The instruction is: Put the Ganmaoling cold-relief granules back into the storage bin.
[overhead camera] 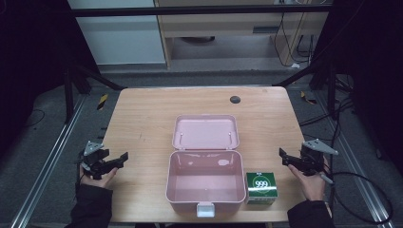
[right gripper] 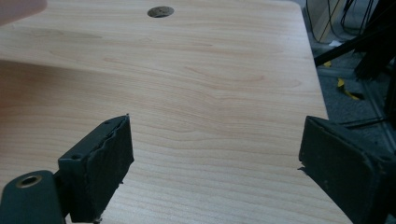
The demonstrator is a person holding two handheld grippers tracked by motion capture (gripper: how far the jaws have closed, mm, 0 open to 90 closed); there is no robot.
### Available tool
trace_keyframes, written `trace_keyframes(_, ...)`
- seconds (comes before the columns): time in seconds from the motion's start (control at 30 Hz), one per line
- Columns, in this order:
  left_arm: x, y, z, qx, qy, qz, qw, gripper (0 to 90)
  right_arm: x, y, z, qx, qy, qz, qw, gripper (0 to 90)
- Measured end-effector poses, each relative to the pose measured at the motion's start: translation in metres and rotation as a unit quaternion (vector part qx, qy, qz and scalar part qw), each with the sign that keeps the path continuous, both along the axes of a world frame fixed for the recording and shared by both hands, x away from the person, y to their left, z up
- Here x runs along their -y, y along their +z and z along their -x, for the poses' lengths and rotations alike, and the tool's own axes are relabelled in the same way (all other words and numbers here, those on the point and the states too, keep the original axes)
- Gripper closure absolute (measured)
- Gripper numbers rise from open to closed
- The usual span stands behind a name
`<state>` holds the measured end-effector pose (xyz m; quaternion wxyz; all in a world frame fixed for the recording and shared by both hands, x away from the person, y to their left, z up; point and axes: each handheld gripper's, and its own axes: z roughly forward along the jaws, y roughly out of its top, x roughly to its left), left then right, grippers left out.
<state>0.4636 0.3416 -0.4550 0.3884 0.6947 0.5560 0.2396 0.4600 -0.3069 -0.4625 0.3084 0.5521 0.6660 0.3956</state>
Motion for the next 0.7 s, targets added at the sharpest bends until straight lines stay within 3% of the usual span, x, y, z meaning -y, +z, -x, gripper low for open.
trace_keyframes(0.33, 0.002, 0.006, 0.007, -0.001, -0.003, -0.006, 1.0, 18.6, -0.001, 0.031, 0.007, 0.029, 0.032, -0.003, 0.9991, 10.1)
trace_keyframes(0.7, 0.004, 0.003, 0.009, -0.003, -0.013, -0.02, 0.9997, 19.5, -0.004, 0.051, 0.007, 0.033, 0.07, 0.002, 0.997, 9.3)
